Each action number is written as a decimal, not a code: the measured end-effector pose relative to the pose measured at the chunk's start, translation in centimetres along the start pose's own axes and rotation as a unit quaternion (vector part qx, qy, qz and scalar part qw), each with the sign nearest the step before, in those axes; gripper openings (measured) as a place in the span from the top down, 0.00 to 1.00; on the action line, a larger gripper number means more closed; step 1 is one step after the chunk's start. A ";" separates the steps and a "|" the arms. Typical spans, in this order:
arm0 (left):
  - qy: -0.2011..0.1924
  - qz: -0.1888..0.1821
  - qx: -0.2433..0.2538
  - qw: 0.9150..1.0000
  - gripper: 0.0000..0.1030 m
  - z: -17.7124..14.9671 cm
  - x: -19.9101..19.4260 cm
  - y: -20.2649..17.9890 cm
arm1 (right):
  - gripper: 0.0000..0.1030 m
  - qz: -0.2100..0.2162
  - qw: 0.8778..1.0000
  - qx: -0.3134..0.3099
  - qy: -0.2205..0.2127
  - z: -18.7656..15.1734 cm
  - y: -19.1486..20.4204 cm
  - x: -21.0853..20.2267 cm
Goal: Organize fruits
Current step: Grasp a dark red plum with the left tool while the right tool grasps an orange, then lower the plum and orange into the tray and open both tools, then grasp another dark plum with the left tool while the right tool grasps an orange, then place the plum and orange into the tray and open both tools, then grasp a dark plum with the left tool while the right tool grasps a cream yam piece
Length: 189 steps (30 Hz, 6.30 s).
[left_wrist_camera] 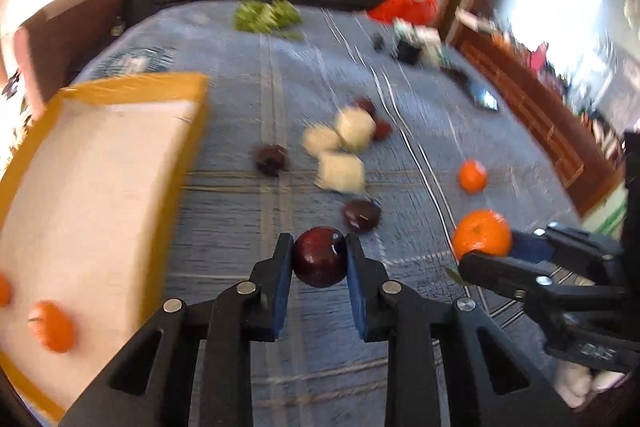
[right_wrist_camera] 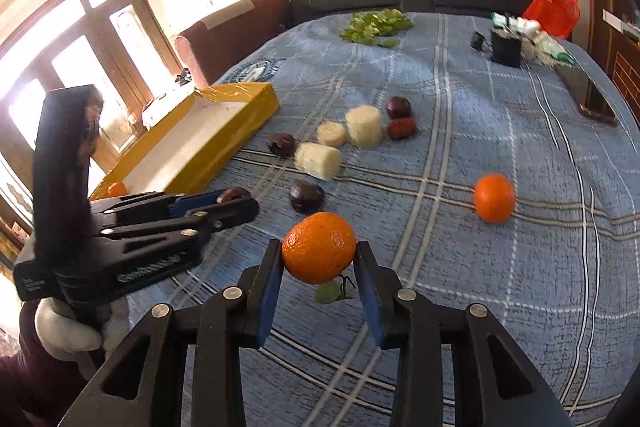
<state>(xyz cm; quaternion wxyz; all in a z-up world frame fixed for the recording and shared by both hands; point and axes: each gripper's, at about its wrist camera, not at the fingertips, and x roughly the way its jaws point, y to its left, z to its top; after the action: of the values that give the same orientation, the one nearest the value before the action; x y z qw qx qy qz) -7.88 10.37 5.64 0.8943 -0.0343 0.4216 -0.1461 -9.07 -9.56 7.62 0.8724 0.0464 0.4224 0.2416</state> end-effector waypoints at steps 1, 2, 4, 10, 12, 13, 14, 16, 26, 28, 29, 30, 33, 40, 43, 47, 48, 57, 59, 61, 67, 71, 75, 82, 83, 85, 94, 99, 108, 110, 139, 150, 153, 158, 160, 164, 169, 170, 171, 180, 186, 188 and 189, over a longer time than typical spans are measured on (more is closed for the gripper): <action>-0.014 0.007 -0.012 1.000 0.76 0.3 -1.5 1.2 | 0.61 0.004 1.000 -0.006 -0.001 0.4 0.7 0.0; -0.023 0.013 -0.019 0.999 0.76 0.5 -2.4 2.1 | 0.61 0.011 1.000 -0.012 -0.003 0.8 1.5 0.0; -0.045 0.041 -0.040 0.997 0.76 1.0 -5.0 5.0 | 0.61 0.027 0.999 -0.024 -0.005 1.9 3.5 0.3; -0.057 0.125 -0.092 0.986 0.76 2.6 -7.4 12.8 | 0.61 0.101 0.993 -0.055 0.009 5.3 10.6 3.3; -0.047 0.142 -0.111 0.983 0.76 2.6 -7.1 15.4 | 0.61 0.114 0.991 -0.063 0.018 6.2 12.8 4.9; -0.041 0.147 -0.117 0.981 0.76 2.6 -6.8 16.5 | 0.61 0.122 0.990 -0.068 0.027 6.6 14.0 5.9; -0.032 0.154 -0.124 0.980 0.76 2.6 -6.2 17.7 | 0.61 0.127 0.989 -0.071 0.035 6.7 14.9 6.7; -0.020 0.164 -0.131 0.978 0.76 2.5 -5.2 19.2 | 0.61 0.130 0.987 -0.082 0.057 6.9 17.1 9.0; 0.018 0.169 -0.175 0.970 0.75 0.6 -2.7 24.1 | 0.60 0.113 0.979 -0.115 0.126 6.2 21.8 16.3; 0.019 0.166 -0.182 0.969 0.73 0.5 -2.7 24.5 | 0.60 0.111 0.978 -0.120 0.133 6.1 22.4 17.3; 0.016 0.163 -0.184 0.969 0.70 0.4 -2.9 24.5 | 0.60 0.109 0.977 -0.121 0.136 6.2 22.7 17.7; 0.013 0.164 -0.186 0.969 0.63 0.4 -3.1 24.6 | 0.59 0.107 0.977 -0.124 0.137 6.1 22.9 18.0; -0.003 0.166 -0.188 0.968 0.49 0.5 -4.1 24.2 | 0.59 0.103 0.978 -0.126 0.133 6.1 23.1 18.3; -0.043 0.163 -0.187 0.968 0.37 0.8 -7.7 22.2 | 0.49 0.119 0.981 -0.109 0.104 6.7 22.1 15.5; -0.062 0.155 -0.177 0.970 0.33 0.8 -9.4 20.4 | 0.49 0.122 0.984 -0.097 0.083 7.0 20.6 13.4; -0.072 0.138 -0.147 0.977 0.29 1.0 -10.4 17.2 | 0.49 0.116 0.989 -0.074 0.054 7.1 17.4 10.3; -0.073 0.133 -0.137 0.979 0.28 1.1 -10.5 16.3 | 0.49 0.111 0.990 -0.068 0.045 7.0 16.3 9.3; -0.044 0.071 -0.074 0.994 0.26 1.9 -7.5 8.6 | 0.41 0.017 0.998 0.040 -0.045 6.6 1.9 0.1; -0.030 0.056 -0.062 0.996 0.26 1.9 -6.0 6.8 | 0.41 -0.005 0.996 0.072 -0.055 6.2 -1.6 -1.1; -0.012 0.042 -0.050 0.998 0.26 1.8 -4.2 4.9 | 0.41 -0.028 0.992 0.104 -0.064 5.5 -5.0 -2.2; 0.026 0.019 -0.023 0.999 0.26 1.1 0.1 1.0 | 0.42 -0.084 0.982 0.158 -0.052 3.0 -10.8 -1.5; 0.039 0.010 0.001 0.999 0.26 0.6 2.3 -1.2 | 0.42 -0.095 0.984 0.150 -0.029 2.3 -11.1 0.6; 0.049 0.009 0.026 0.998 0.29 0.7 4.4 -2.7 | 0.42 -0.103 0.985 0.136 -0.022 2.3 -11.0 1.6; 0.059 0.008 0.033 0.998 0.43 1.7 7.1 -3.6 | 0.43 -0.112 0.986 0.120 -0.013 1.9 -10.8 2.5; 0.062 0.007 0.035 0.997 0.45 1.7 7.5 -3.8 | 0.43 -0.116 0.987 0.115 -0.014 2.0 -10.6 2.4; 0.068 0.002 0.040 0.997 0.54 1.8 8.3 -4.3 | 0.45 -0.120 0.987 0.110 -0.014 1.9 -10.4 2.4; 0.041 0.026 0.055 0.997 0.73 1.4 8.6 -5.2 | 0.46 -0.137 0.985 0.103 -0.009 1.9 -10.1 2.9; 0.032 0.019 0.031 0.999 0.73 1.4 7.5 -4.3 | 0.62 -0.145 0.985 0.097 -0.010 1.8 -9.9 3.0; -0.026 0.014 -0.016 0.999 0.73 0.7 0.6 -1.1 | 0.64 -0.146 0.983 0.111 -0.023 1.6 -10.1 2.5; -0.043 0.019 -0.030 0.998 0.73 0.5 -1.3 0.3 | 0.64 -0.151 0.982 0.111 -0.027 1.6 -10.0 2.3; -0.050 0.161 -0.183 0.969 0.72 -5.0 -7.6 19.1 | 0.62 0.039 0.988 -0.141 0.050 4.5 19.8 10.3; -0.103 0.142 -0.228 0.958 0.36 -5.4 -11.8 20.3 | 0.61 0.036 0.983 -0.165 0.077 2.7 21.4 13.5; -0.112 0.142 -0.229 0.957 0.34 -5.3 -12.8 19.9 | 0.60 0.054 0.985 -0.151 0.069 3.1 20.9 12.0; -0.119 0.140 -0.216 0.959 0.28 -4.7 -13.7 18.1 | 0.41 0.041 0.993 -0.111 0.003 3.7 16.3 6.5; -0.121 0.128 -0.205 0.963 0.26 -4.4 -13.8 16.8 | 0.37 0.011 0.996 -0.084 -0.021 3.6 12.9 4.2; -0.103 0.095 -0.177 0.974 0.25 -3.8 -12.1 13.9 | 0.37 -0.061 0.997 -0.020 -0.038 3.6 5.4 1.3; -0.058 0.065 -0.136 0.987 0.25 -2.8 -8.5 9.6 | 0.38 -0.114 0.992 0.036 -0.039 3.5 -0.9 0.2; -0.049 0.058 -0.129 0.989 0.25 -2.5 -8.0 9.0 | 0.38 -0.114 0.992 0.039 -0.038 3.6 -1.3 0.2; -0.043 0.051 -0.118 0.991 0.25 -2.1 -7.6 8.2 | 0.38 -0.106 0.993 0.045 -0.037 3.7 -1.5 0.3; -0.036 0.004 -0.128 0.991 0.25 3.4 -4.3 6.8 | 0.38 -0.057 0.998 0.028 0.013 5.5 0.8 7.7; -0.002 -0.001 -0.123 0.992 0.25 5.5 -0.2 6.6 | 0.39 -0.090 0.996 0.000 0.015 5.5 1.4 10.1; 0.006 -0.004 -0.118 0.993 0.25 6.0 1.0 6.3 | 0.57 -0.086 0.996 0.009 0.018 5.4 0.9 10.5; 0.012 -0.006 -0.114 0.993 0.25 6.2 1.7 5.9 | 0.57 -0.078 0.997 0.013 0.019 5.5 0.7 10.7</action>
<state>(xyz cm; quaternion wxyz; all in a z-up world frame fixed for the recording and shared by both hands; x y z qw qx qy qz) -0.73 15.17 7.25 0.8784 -0.1369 0.4463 -0.1028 0.44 -3.31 3.73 0.8796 0.0198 0.4445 0.1683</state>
